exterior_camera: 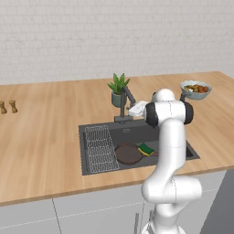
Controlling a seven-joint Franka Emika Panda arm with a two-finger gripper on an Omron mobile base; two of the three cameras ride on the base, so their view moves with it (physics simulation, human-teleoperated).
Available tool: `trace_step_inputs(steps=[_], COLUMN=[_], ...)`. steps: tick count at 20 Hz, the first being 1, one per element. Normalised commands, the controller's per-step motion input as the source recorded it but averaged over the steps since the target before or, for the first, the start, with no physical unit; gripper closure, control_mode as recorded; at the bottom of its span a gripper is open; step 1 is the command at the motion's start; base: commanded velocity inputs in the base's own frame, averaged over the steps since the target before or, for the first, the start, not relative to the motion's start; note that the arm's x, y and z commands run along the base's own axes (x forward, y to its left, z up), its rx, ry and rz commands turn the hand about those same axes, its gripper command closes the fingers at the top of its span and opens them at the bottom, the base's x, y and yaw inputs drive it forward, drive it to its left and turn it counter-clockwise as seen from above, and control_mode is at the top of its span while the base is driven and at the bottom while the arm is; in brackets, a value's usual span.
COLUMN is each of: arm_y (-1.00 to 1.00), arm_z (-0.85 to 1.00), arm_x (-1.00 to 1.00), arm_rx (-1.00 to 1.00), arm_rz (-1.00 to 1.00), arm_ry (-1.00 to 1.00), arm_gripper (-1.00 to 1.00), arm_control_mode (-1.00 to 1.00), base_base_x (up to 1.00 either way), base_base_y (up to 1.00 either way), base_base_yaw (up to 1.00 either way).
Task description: Pick the pan and sponge and place them into the sink. Then turn on the water.
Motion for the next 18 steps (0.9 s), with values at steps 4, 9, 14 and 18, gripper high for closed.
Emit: trace_step_inputs(steps=[4,9,14,18], arm_y=[-0.65,-0.65,-0.72,-0.78], arm_z=[-0.25,-0.36,-0.42,-0.49], arm_x=[0.18,0.13,0.03,0.00], arm_rx=[0.00,0.00,-0.01,-0.01], arm_rz=[-0.12,-0.12,-0.10,-0.06], arm_ry=[0.00,0.00,0.00,0.00], arm_gripper=[1.00,1.00,1.00,1.00], arm_control_mode=[-1.00,-1.00,-1.00,-1.00], base_base_x=[0.00,0.00,0.00,0.00], base_base_y=[0.00,0.00,0.00,0.00], base_base_yaw=[0.00,0.00,0.00,0.00])
